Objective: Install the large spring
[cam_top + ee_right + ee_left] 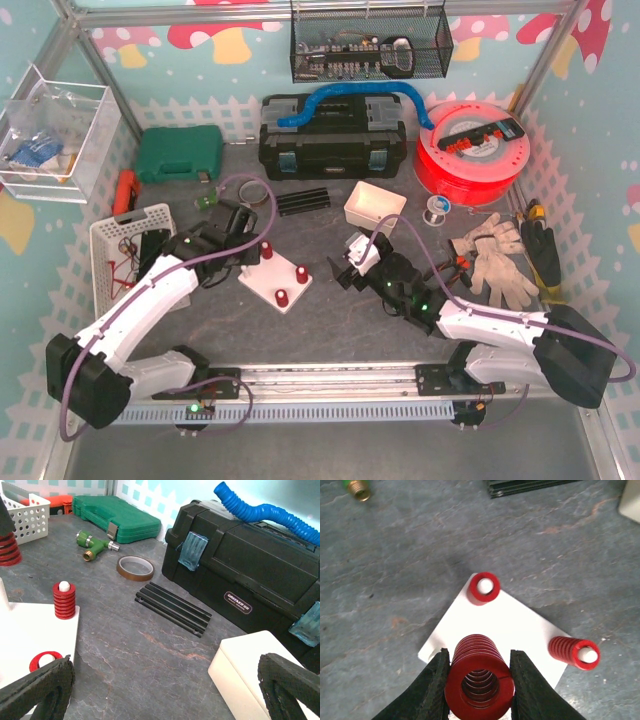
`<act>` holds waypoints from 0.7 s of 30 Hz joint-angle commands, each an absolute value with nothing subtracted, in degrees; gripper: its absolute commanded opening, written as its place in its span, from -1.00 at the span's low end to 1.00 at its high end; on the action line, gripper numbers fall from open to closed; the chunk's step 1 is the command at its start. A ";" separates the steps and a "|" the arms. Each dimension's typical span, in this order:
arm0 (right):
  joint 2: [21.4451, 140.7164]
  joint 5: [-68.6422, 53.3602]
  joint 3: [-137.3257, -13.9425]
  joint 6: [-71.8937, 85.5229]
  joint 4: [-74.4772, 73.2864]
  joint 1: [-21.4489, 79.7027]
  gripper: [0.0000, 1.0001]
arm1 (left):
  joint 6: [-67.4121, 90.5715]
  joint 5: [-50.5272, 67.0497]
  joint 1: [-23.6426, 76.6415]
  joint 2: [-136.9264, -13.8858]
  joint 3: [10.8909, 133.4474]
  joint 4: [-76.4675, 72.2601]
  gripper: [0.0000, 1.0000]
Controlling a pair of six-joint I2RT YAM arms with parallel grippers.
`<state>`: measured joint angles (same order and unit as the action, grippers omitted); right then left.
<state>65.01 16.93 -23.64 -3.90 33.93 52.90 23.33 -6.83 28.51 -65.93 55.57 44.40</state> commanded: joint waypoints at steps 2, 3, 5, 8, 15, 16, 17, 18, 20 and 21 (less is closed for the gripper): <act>64.34 18.38 -22.53 -2.68 36.22 52.73 0.97 | 27.02 -11.71 28.22 -67.13 58.69 51.06 -0.98; 64.28 18.44 -22.32 -2.64 36.48 52.73 0.97 | 27.34 -11.46 28.21 -67.45 58.57 51.14 -0.98; 64.33 18.51 -22.28 -2.64 36.77 52.71 0.97 | 27.97 -11.09 28.21 -68.30 58.39 51.12 -0.97; 64.36 18.69 -22.13 -2.71 36.65 52.73 0.97 | 27.83 -11.31 28.15 -70.27 58.56 51.05 -0.95; 62.44 19.08 -21.58 -3.15 36.54 52.64 0.97 | 28.12 -12.62 27.93 -74.10 58.58 50.67 -0.95; 62.20 19.14 -21.46 -3.24 36.56 52.59 0.97 | 28.17 -12.72 27.87 -74.24 58.47 50.44 -0.95; 61.92 19.08 -21.29 -3.23 36.63 52.63 0.97 | 28.28 -12.69 27.86 -74.27 58.33 50.12 -0.95; 61.75 18.95 -21.13 -3.26 36.65 52.64 0.97 | 28.38 -12.47 27.84 -74.29 58.18 49.87 -0.95; 61.69 19.04 -20.85 -3.31 36.76 52.60 0.97 | 28.54 -12.58 27.81 -74.14 58.02 49.58 -0.95; 61.64 19.06 -20.79 -3.33 36.74 52.56 0.97 | 28.76 -12.86 27.78 -74.08 58.01 49.55 -0.95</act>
